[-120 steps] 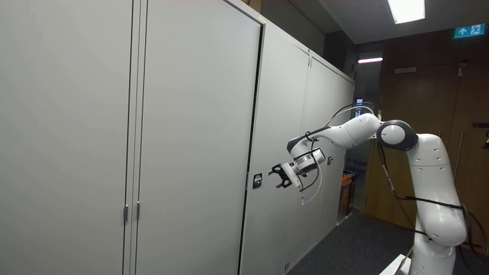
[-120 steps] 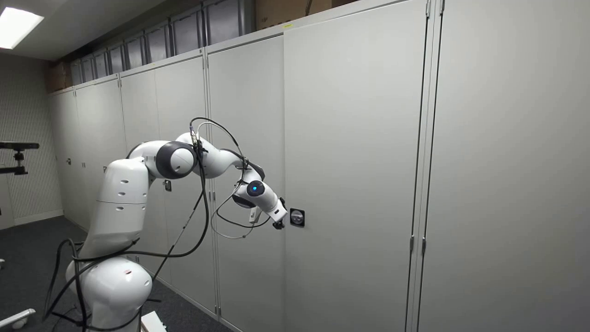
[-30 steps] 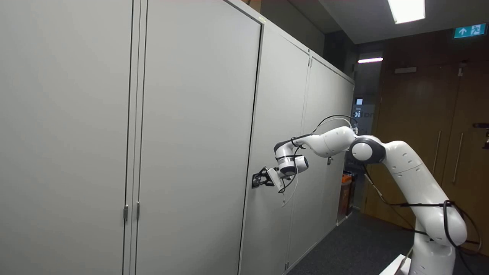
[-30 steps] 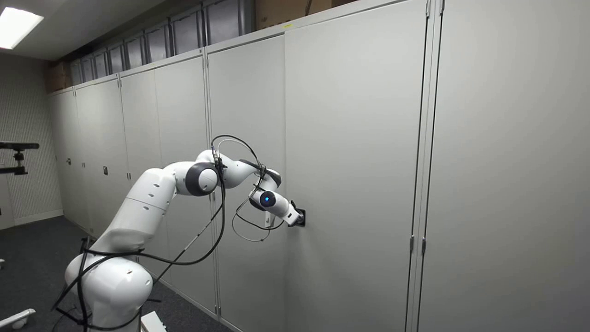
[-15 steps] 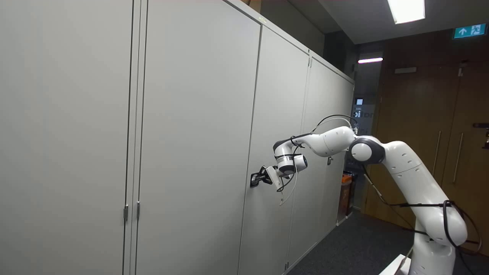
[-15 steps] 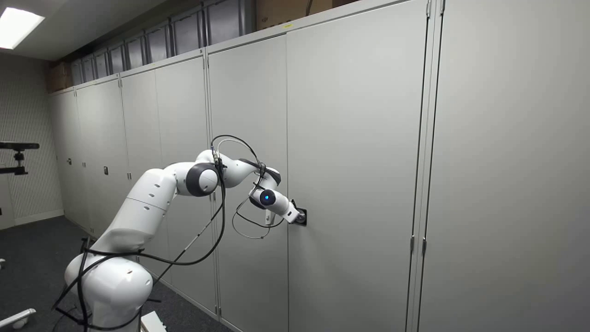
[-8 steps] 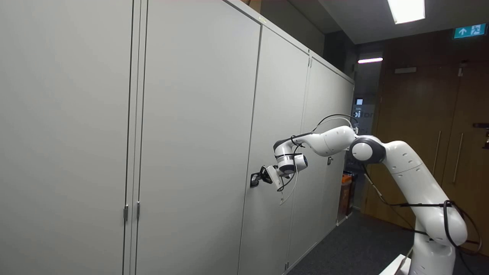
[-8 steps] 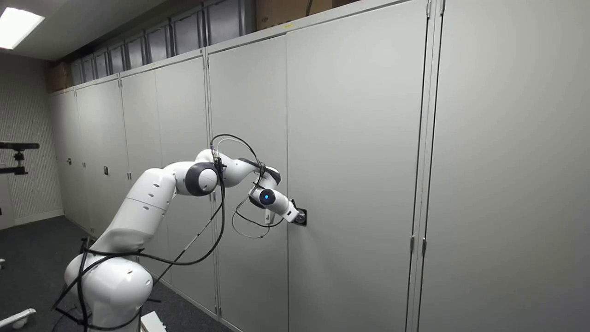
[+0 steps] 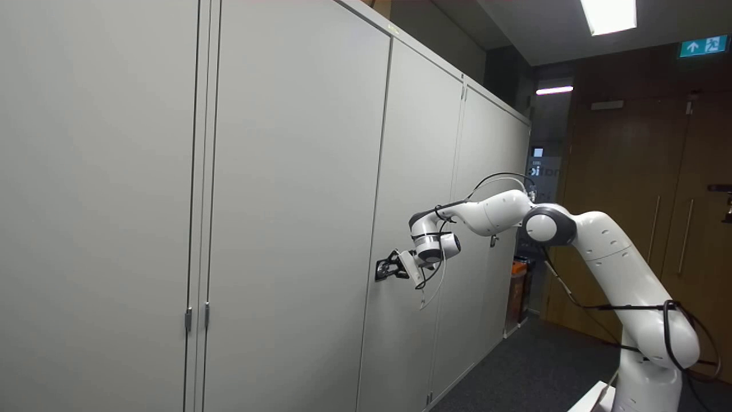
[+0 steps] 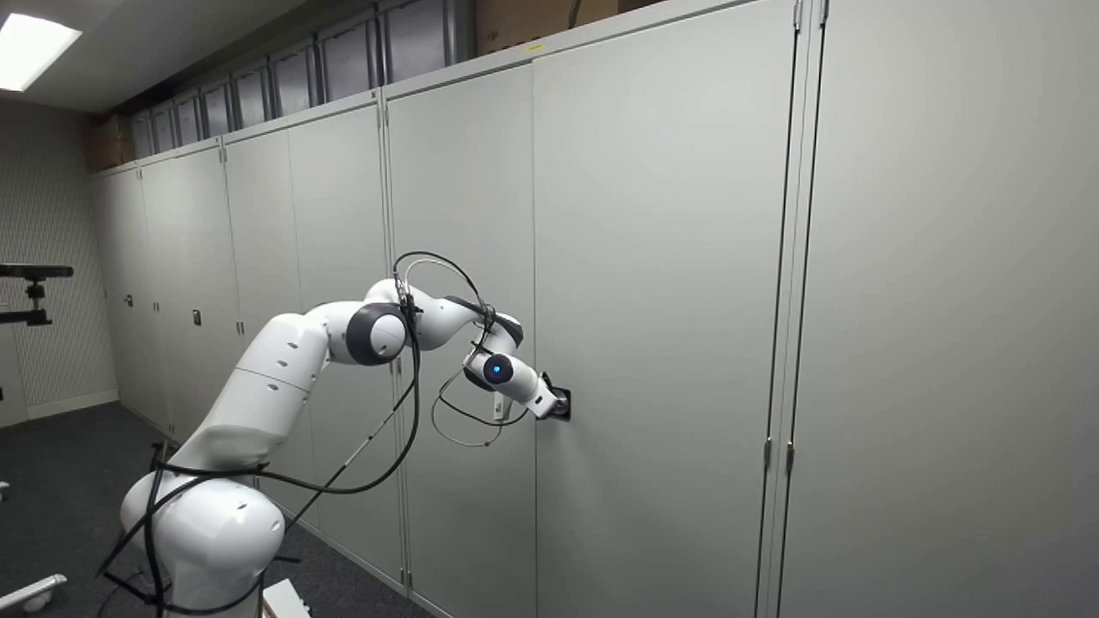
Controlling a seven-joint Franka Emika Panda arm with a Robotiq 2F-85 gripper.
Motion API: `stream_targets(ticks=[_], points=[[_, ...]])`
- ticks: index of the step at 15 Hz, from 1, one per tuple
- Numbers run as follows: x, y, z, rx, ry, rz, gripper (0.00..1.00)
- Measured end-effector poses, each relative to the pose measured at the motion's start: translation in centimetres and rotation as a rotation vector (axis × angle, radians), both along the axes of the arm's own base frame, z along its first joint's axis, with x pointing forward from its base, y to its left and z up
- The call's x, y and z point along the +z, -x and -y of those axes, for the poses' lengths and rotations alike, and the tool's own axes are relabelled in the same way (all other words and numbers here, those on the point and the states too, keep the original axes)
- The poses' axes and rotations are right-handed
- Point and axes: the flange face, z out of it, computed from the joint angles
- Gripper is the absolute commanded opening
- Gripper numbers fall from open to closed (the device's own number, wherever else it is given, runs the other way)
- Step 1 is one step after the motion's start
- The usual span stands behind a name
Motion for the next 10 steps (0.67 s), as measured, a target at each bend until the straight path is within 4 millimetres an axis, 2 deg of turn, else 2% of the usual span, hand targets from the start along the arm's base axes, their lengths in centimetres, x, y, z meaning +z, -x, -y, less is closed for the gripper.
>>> stream_targets(ticks=[4,5,8,10], points=[[-0.9,0.3,0.3,-0.003,0.005,-0.019,0.96],[-1.2,0.4,0.3,-0.004,0.005,-0.024,1.0],[-1.7,0.5,0.5,-0.009,0.003,-0.034,1.0],[-2.0,0.4,0.7,-0.013,0.001,-0.041,0.86]])
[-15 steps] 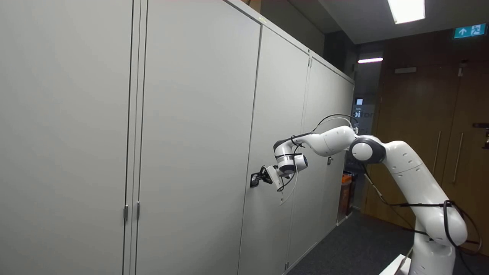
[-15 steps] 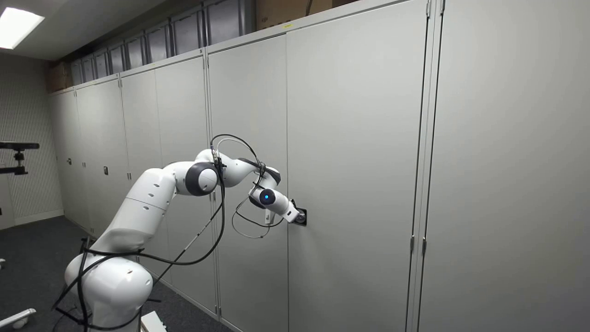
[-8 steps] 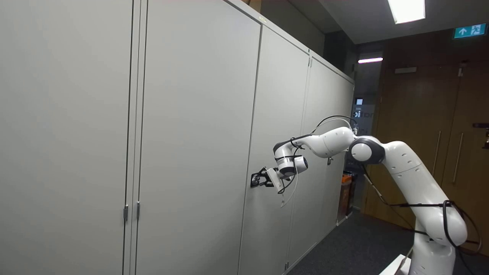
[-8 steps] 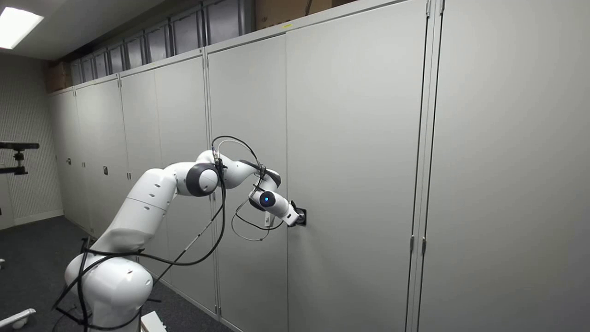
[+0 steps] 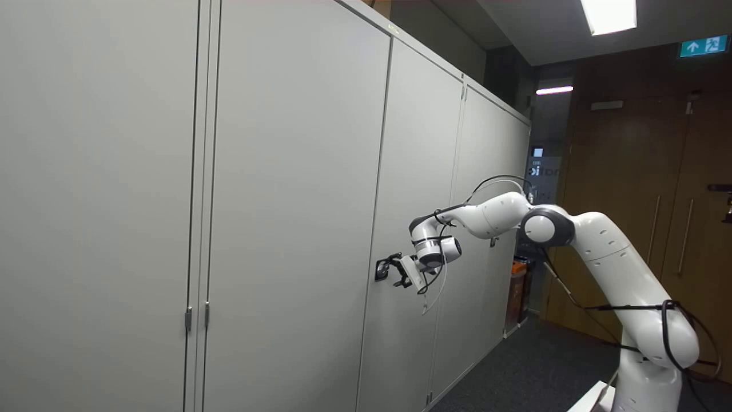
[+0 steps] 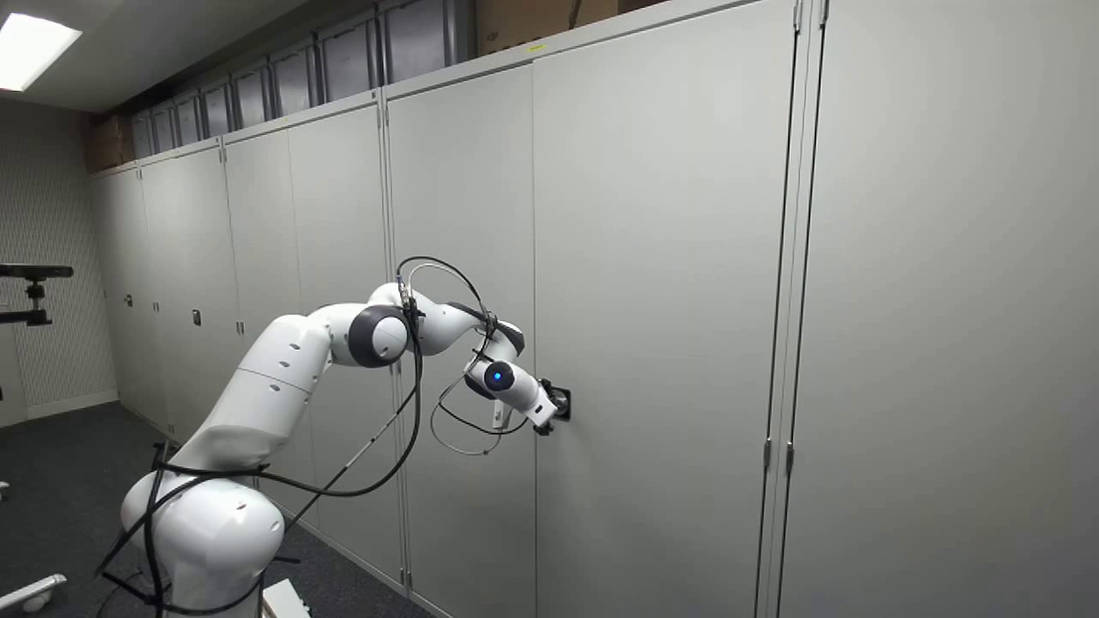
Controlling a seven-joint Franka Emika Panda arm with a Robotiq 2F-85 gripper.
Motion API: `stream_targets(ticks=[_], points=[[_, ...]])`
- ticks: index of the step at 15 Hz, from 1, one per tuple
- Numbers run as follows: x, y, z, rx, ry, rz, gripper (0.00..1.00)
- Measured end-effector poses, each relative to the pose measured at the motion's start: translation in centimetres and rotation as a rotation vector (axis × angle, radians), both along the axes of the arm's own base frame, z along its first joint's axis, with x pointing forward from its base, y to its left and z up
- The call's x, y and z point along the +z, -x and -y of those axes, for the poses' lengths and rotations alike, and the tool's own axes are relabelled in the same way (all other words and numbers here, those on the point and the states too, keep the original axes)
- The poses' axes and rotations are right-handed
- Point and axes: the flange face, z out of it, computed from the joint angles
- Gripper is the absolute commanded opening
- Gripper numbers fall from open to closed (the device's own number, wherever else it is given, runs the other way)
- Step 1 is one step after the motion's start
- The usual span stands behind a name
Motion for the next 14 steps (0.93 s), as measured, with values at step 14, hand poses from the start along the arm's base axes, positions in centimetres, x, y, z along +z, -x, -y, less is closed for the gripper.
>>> stream_targets(ticks=[14], points=[[1.6,-0.9,-0.3,0.002,-0.014,0.029,0.5]])
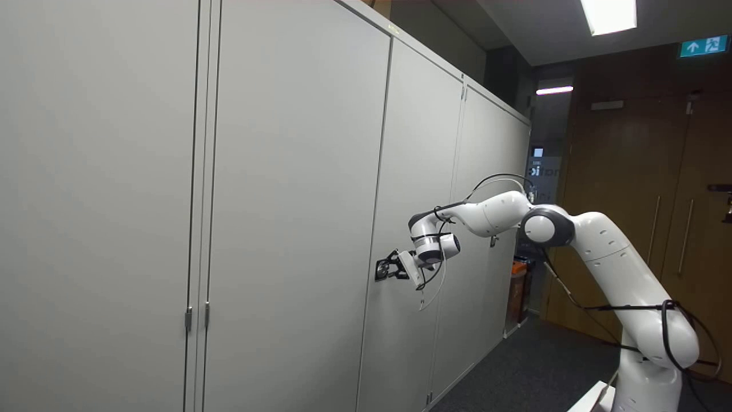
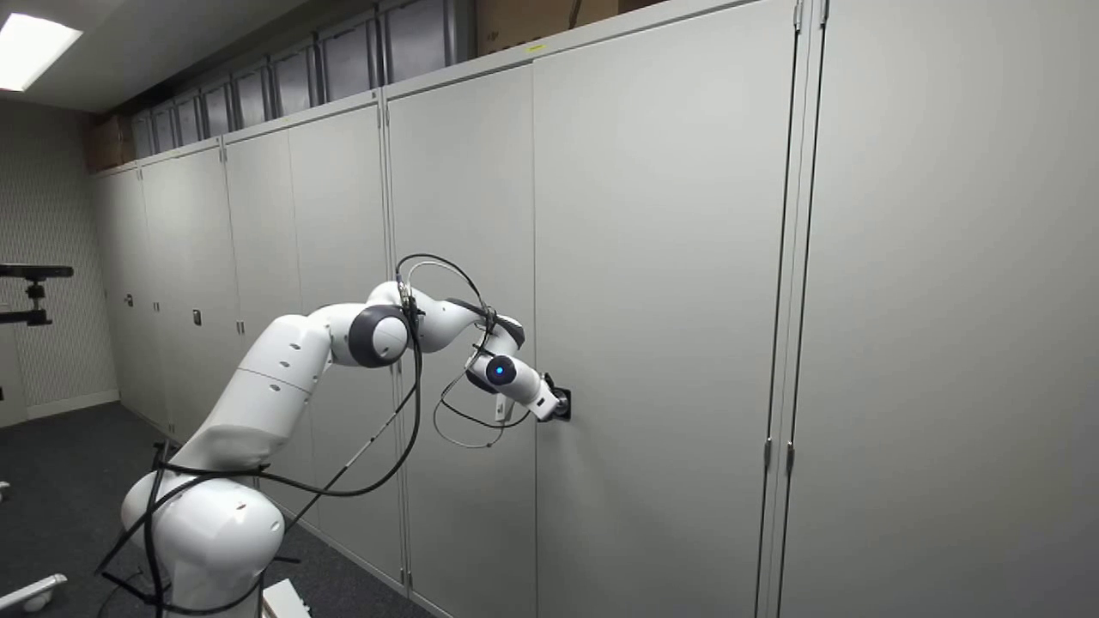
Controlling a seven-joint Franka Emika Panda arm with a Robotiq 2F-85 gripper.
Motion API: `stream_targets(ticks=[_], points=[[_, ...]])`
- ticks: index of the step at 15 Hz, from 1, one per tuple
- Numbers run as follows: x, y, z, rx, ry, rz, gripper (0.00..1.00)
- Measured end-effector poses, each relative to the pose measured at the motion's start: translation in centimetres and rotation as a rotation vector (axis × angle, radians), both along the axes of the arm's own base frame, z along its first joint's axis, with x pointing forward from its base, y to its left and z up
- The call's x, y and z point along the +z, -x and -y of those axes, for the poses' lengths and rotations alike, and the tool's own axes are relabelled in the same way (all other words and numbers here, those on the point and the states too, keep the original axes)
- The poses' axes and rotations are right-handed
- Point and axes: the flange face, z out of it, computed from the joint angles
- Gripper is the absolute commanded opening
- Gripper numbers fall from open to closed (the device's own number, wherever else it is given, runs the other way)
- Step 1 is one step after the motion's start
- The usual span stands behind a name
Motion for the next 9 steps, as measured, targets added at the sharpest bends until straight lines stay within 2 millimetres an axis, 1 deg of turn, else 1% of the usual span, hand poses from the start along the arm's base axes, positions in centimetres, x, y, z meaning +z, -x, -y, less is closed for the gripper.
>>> stream_targets(ticks=[2,3,4,5,6,9], points=[[0.0,-0.07,0.01,0.001,0.001,-0.003,0.48],[0.01,-0.12,0.02,0.003,0.003,-0.003,0.45],[0.08,-0.17,0.02,0.005,0.003,-0.003,0.46],[0.11,-0.21,0.05,0.007,0.006,-0.002,0.43],[0.23,-0.3,0.05,0.011,0.009,0.001,0.45],[0.27,-0.41,0.1,0.019,0.015,0.003,0.45]])
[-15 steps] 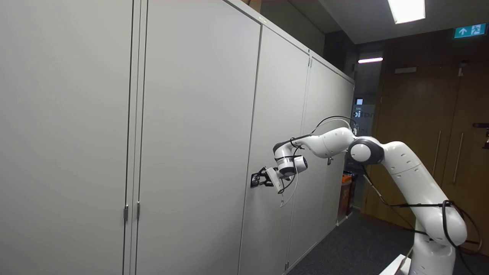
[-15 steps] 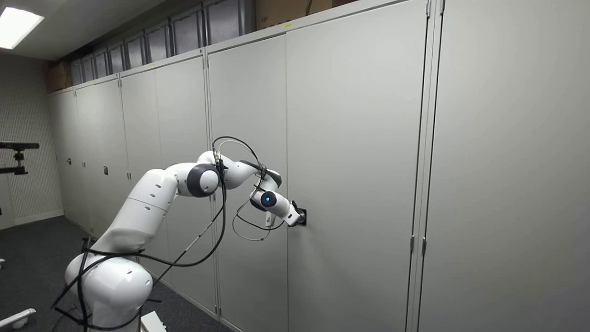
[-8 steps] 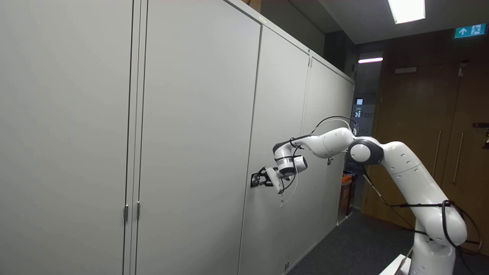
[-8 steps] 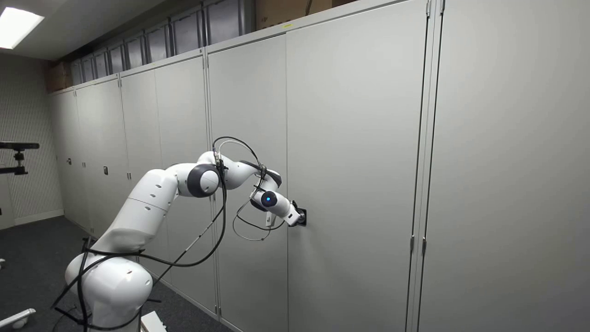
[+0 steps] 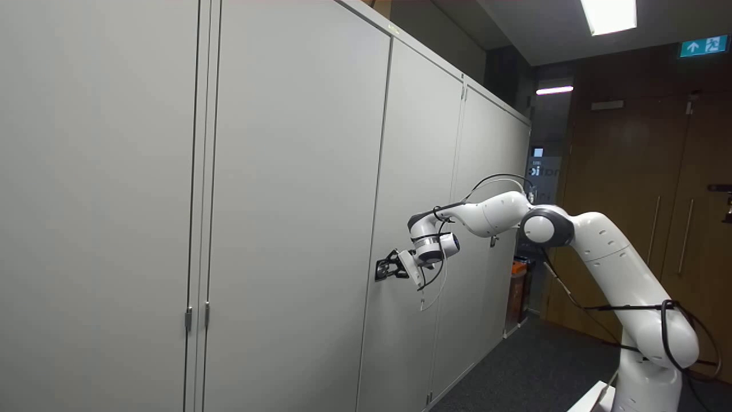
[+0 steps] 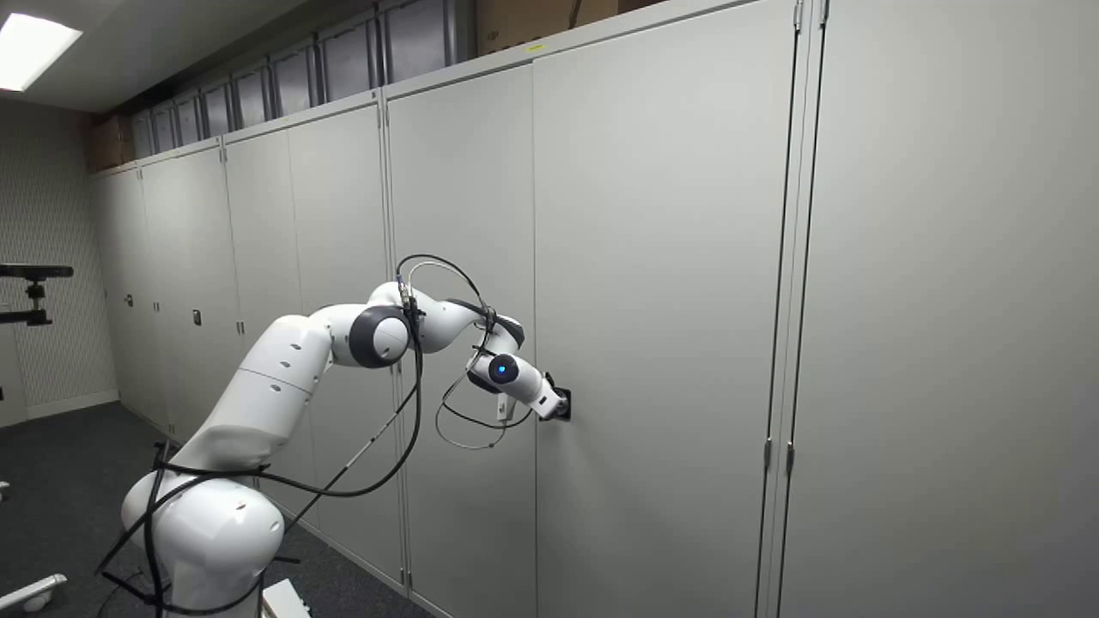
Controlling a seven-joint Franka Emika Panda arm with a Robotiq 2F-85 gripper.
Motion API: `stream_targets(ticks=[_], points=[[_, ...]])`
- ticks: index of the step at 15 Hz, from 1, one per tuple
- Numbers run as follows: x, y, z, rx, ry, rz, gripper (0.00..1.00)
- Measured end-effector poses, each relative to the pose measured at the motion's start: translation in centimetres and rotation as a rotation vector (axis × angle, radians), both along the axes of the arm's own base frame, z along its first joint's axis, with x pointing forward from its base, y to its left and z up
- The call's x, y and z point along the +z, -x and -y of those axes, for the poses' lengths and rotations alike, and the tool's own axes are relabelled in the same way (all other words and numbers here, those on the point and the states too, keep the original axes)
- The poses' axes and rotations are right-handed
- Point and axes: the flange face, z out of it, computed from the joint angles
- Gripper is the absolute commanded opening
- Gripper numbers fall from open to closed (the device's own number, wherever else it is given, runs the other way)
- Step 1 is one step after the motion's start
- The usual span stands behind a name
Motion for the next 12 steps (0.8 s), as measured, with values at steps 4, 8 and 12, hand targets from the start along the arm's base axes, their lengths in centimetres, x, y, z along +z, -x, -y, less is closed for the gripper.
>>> stream_targets(ticks=[4,8,12], points=[[0.0,-0.03,0.03,0.001,0.002,0.001,0.37],[0.23,-0.17,0.02,0.003,0.001,0.007,0.11],[0.38,-0.21,-0.01,0.004,0.0,0.01,0.07]])
